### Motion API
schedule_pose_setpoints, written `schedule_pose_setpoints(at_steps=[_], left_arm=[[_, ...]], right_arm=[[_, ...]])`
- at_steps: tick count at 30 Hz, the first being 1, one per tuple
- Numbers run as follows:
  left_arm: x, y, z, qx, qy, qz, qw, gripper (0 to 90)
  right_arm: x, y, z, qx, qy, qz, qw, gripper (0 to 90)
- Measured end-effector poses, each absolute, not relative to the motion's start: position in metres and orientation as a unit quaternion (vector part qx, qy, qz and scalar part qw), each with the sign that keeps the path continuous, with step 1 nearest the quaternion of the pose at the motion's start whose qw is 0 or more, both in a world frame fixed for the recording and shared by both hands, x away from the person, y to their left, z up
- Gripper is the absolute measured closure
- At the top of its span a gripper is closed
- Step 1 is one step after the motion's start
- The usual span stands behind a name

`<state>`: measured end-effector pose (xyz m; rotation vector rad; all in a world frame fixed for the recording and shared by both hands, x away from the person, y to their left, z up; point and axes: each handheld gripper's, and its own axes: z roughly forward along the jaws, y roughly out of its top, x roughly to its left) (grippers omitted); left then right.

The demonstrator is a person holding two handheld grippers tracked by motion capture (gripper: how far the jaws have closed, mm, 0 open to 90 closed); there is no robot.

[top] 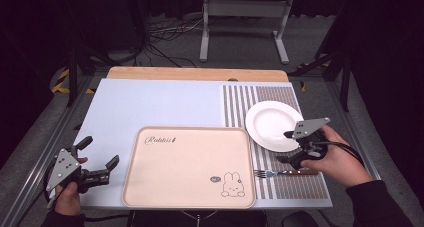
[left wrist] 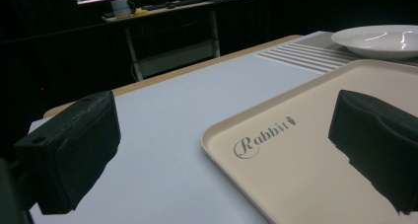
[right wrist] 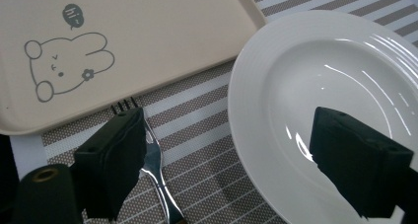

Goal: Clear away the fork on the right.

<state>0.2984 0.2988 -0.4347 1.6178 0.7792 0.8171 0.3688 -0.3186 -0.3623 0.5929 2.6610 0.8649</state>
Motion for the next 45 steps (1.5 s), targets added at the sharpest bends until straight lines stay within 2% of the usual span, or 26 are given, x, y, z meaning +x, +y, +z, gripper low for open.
schedule_pose_setpoints(at_steps=[14,35,45], left_arm=[[0.298,0.299,-0.435,0.684,0.329,0.345,0.552,0.0],[0.298,0.299,-0.435,0.682,0.331,0.345,0.553,0.0],[0.298,0.298,-0.435,0.683,0.331,0.344,0.553,0.0]], right_arm=[[0.366,-0.312,-0.376,0.183,0.955,0.223,0.076,16.7],[0.361,-0.308,-0.398,0.175,0.974,0.146,0.021,16.9],[0.359,-0.306,-0.406,0.171,0.978,0.123,0.004,20.9]])
